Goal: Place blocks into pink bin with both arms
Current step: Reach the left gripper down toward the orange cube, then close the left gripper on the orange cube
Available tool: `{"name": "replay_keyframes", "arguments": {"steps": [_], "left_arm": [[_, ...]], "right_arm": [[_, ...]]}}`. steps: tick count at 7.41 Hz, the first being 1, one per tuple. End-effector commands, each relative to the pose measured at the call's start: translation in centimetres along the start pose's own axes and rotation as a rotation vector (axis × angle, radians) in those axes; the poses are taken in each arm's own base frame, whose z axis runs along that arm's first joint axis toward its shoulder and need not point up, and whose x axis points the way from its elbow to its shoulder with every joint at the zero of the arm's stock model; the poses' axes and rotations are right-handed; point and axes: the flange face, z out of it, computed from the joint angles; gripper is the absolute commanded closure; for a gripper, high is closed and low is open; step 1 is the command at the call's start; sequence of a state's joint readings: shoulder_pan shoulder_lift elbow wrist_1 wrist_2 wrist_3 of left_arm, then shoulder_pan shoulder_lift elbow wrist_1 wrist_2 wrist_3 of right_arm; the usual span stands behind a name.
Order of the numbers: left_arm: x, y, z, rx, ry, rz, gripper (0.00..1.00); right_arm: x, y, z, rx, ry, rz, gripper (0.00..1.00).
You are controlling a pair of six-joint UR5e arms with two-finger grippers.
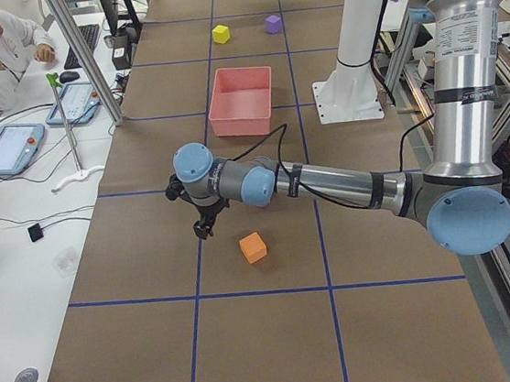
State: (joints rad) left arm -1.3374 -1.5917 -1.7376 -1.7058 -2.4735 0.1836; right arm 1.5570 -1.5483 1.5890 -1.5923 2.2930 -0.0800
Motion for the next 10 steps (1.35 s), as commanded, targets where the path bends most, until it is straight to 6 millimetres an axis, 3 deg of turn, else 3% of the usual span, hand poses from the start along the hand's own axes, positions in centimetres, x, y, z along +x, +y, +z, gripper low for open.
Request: {"name": "replay_keyframes", "arguments": {"steps": [1,2,3,6,10], "left_arm": [[1.8,2.4,4.3,0.016,-0.088,0.229,0.0],[3.0,3.8,7.1,-0.009,-0.125,0.299,0.0],[3.7,4.7,8.5,-0.018,-0.132,0.335,0.0],[4.5,6.5,10.9,-0.063,-0.118,0.36,0.0],[2.5,7.8,13.6,-0.118,-0.105,0.382,0.0]], "right_arm": [[-0.1,0.0,0.0,0.0,0.0,-0.001,0.0],[0.1,0.1,0.1,-0.002,0.0,0.002,0.0],[0.0,0.0,0.0,-0.001,0.0,0.001,0.0],[0.2,0.1,0.2,-0.004,-0.001,0.002,0.0],[0.2,0.1,0.2,-0.004,-0.001,0.002,0.0]]}}
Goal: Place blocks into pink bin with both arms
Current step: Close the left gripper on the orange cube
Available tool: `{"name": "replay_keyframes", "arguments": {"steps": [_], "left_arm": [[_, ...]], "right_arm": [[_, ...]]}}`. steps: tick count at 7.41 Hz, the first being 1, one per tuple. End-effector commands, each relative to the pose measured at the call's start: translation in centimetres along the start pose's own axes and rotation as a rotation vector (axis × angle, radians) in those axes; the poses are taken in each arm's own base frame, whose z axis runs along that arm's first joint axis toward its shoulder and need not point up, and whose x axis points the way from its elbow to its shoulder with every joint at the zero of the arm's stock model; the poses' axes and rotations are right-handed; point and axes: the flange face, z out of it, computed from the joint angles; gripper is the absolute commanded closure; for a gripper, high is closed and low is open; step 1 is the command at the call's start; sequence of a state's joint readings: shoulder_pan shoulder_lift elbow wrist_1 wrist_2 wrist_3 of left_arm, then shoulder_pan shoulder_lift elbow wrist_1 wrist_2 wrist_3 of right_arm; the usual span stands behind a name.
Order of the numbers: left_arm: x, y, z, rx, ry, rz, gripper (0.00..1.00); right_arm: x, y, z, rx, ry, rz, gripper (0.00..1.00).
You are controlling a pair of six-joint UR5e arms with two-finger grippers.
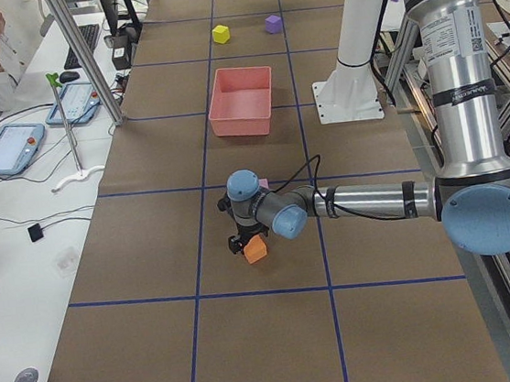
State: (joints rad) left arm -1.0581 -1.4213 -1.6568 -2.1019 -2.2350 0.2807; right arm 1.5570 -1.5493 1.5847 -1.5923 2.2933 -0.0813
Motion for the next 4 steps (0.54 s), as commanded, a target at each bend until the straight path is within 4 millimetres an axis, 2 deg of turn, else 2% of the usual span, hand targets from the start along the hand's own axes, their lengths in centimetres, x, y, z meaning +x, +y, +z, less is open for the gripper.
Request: {"name": "replay_keyframes", "arguments": {"steps": [1,3,4], "left_arm": [[-0.4,0.5,1.5,-0.022,0.013,-0.003,0.0],[-1.2,-1.2,3.4,-0.014,0.029,0.019,0.03],[-1.2,-1.6,3.3,-0.004,0.027,0.024,0.31]], "right_arm": [[0.0,0.1,0.1,-0.001,0.0,0.001,0.0],[0.0,0.1,0.0,0.0,0.0,0.0,0.0],[0.0,0.1,0.0,0.0,0.0,0.0,0.0]]}}
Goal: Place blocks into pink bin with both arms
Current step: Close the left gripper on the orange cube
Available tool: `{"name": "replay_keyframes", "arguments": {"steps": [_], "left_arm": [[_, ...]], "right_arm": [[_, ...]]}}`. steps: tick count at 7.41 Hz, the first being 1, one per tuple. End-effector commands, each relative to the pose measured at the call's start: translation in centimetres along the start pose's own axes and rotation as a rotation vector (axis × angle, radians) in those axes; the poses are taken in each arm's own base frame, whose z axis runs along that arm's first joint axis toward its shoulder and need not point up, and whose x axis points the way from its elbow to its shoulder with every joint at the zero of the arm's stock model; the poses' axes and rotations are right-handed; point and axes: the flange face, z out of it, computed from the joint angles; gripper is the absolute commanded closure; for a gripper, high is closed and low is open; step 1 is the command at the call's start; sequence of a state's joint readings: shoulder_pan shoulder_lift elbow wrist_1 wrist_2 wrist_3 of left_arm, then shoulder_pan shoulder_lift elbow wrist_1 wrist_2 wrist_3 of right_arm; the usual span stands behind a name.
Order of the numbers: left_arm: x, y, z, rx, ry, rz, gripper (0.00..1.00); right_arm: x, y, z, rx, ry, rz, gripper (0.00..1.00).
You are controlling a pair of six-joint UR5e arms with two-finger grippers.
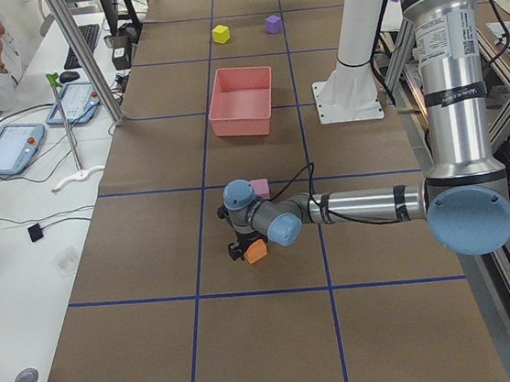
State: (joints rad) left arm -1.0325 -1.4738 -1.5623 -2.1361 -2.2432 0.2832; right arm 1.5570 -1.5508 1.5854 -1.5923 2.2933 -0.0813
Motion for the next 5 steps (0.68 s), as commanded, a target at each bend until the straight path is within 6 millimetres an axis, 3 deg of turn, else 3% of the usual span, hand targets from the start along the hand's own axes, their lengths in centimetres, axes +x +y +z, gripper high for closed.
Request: {"name": "replay_keyframes", "arguments": {"steps": [1,2,3,4,5], "left_arm": [[-0.3,-0.7,0.4,0.012,0.002,0.008,0.53],[-0.2,-1.0,0.1,0.016,0.001,0.015,0.72],[0.2,-1.7,-0.9,0.033,0.002,0.022,0.84],[0.9,-2.5,-2.4,0.082,0.084,0.012,0.84],[-0.9,-4.0,-6.1,0.158,0.108,-0.058,0.84]], "right_arm": [[0.0,0.0,0.0,0.001,0.0,0.0,0.0],[0.0,0.0,0.0,0.001,0.0,0.0,0.0],[0.0,0.0,0.0,0.001,-0.001,0.0,0.0],[-0.1,0.0,-0.1,0.002,-0.001,-0.001,0.0],[-0.2,-0.1,-0.2,0.005,-0.001,-0.007,0.0]]}}
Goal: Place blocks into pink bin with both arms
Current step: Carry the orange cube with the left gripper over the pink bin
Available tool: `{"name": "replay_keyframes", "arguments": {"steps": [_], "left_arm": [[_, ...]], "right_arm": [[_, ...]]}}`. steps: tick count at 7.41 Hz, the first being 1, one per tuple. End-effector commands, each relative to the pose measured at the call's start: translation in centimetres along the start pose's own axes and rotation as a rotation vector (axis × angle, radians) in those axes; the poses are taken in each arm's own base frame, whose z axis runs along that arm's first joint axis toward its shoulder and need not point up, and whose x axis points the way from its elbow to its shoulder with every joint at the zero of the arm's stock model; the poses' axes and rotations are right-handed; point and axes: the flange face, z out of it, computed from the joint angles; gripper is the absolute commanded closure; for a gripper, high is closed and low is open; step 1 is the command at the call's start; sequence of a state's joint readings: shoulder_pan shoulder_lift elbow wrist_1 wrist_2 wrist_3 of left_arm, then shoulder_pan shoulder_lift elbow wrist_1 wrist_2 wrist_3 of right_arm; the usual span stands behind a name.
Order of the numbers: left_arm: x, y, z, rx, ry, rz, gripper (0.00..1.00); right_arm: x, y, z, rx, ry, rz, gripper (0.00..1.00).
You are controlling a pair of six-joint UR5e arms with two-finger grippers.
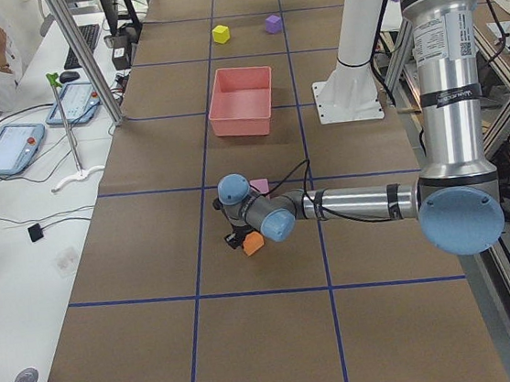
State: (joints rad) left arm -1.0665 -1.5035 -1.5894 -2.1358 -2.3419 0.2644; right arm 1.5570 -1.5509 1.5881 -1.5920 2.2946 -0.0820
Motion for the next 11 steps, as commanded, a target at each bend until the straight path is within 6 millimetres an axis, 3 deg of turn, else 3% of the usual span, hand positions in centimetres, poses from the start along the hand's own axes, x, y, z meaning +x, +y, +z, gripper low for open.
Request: {"name": "replay_keyframes", "arguments": {"steps": [1,3,4,5,6,7,8,10,11], "left_arm": [[-0.3,-5.7,-7.3,0.108,0.067,-0.175,0.84],[5.2,-12.6,-14.3,0.16,0.067,-0.418,0.84],[7.1,-15.7,-16.1,0.201,0.085,-0.506,0.83],[9.9,-18.8,-16.1,0.209,0.109,-0.558,0.83],[13.7,-23.7,-15.2,0.222,0.117,-0.625,0.82],[18.3,-28.4,-13.3,0.225,0.139,-0.695,0.82],[22.5,-31.5,-11.4,0.206,0.153,-0.741,0.82],[32.0,-40.1,-10.7,0.15,0.074,-0.787,0.82],[36.8,-43.0,-8.9,0.139,0.025,-0.764,0.8]], "right_arm": [[-0.4,-0.4,-0.5,0.037,0.001,-0.032,0.0],[-1.7,-0.8,-1.6,0.079,-0.017,0.001,0.0],[-4.6,-1.4,-2.4,0.094,-0.049,0.016,0.0],[-7.1,-1.8,-2.4,0.089,-0.064,0.022,0.0],[-8.6,-2.0,-2.0,0.08,-0.065,0.045,0.0],[-9.2,-2.1,-1.6,0.074,-0.063,0.042,0.0],[-10.2,-2.3,-0.7,0.059,-0.046,0.031,0.0],[-12.8,-3.6,0.4,0.046,-0.026,0.03,0.0],[-14.7,-4.5,1.1,0.042,-0.03,-0.011,0.0]]}}
